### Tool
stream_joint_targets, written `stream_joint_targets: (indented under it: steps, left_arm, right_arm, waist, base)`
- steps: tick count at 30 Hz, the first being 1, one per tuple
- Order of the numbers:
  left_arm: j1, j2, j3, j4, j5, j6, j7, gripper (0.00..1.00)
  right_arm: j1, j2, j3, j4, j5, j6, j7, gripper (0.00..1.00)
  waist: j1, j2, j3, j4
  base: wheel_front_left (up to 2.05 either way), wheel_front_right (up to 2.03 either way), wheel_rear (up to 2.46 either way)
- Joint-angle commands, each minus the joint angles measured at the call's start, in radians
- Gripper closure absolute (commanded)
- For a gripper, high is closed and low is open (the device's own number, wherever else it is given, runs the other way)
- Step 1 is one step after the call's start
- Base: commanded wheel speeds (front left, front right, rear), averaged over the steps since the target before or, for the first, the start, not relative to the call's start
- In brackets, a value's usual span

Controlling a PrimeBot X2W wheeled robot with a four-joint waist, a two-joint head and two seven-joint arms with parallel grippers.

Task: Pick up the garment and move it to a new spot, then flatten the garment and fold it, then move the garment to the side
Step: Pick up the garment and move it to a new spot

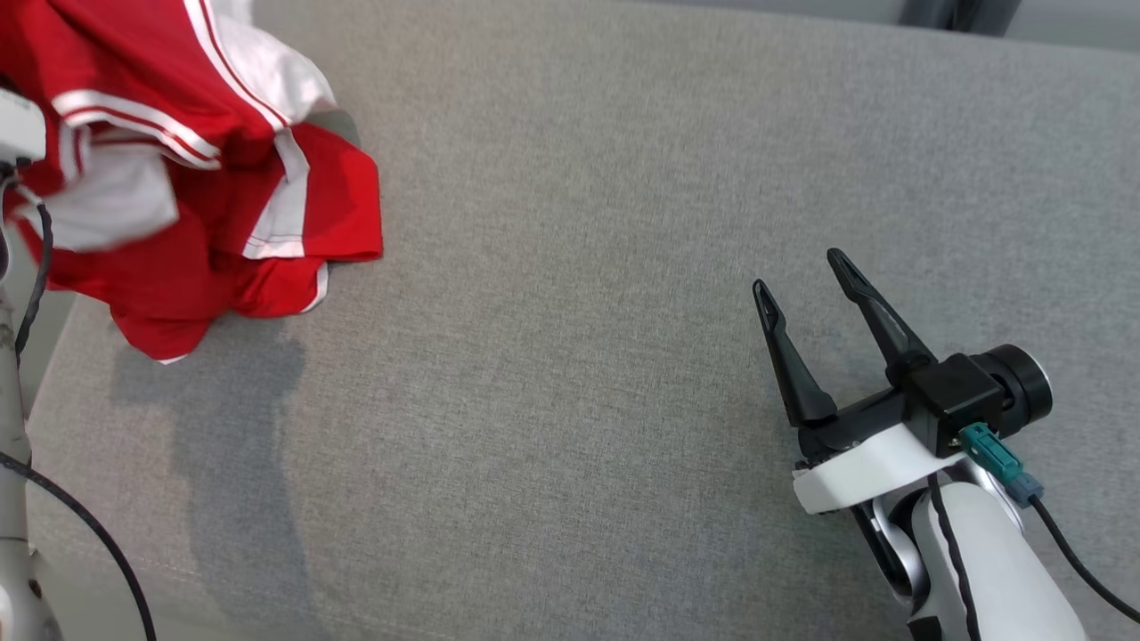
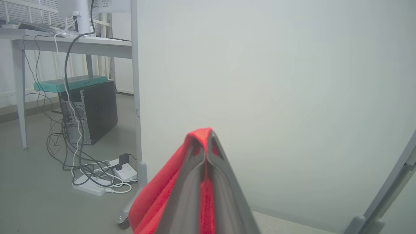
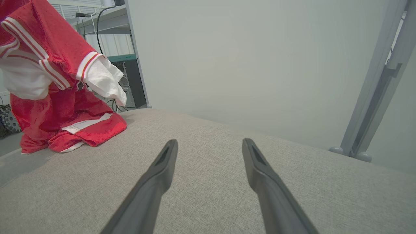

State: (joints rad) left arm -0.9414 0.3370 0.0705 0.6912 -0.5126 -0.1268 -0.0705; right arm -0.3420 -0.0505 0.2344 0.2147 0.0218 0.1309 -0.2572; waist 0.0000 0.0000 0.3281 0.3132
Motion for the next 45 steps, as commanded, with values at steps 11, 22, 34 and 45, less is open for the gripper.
stream_joint_targets:
  steps: [11, 22, 34, 45]
  left_arm:
    - [0.075, -0.079, -0.042, -0.414, -0.024, 0.067, 0.104, 1.0]
    - [0.142, -0.226, -0.171, -0.736, -0.048, 0.158, 0.243, 1.0]
    - [0.21, -0.283, -0.442, -0.682, -0.018, 0.224, 0.118, 1.0]
    - [0.241, -0.284, -0.644, -0.366, 0.011, 0.214, 0.014, 0.91]
  right_arm:
    - [0.036, -0.002, 0.003, -0.017, 0.094, 0.0, -0.01, 0.0]
    - [0.045, -0.003, -0.083, -0.062, 0.113, 0.0, -0.009, 0.0]
    - [0.033, -0.002, -0.253, -0.131, 0.162, 0.0, -0.009, 0.0]
    - [0.029, -0.002, -0.271, -0.149, 0.186, 0.0, -0.009, 0.0]
  waist:
    - [0.0, 0.0, -0.138, -0.069]
    - [0.0, 0.0, -0.139, -0.229]
    - [0.0, 0.0, -0.069, -0.456]
    - [0.0, 0.0, -0.017, -0.55]
  base:
    - [0.0, 0.0, 0.0]
    - [0.0, 0.0, 0.0]
    - [0.0, 0.0, 0.0]
    - [0.0, 0.0, 0.0]
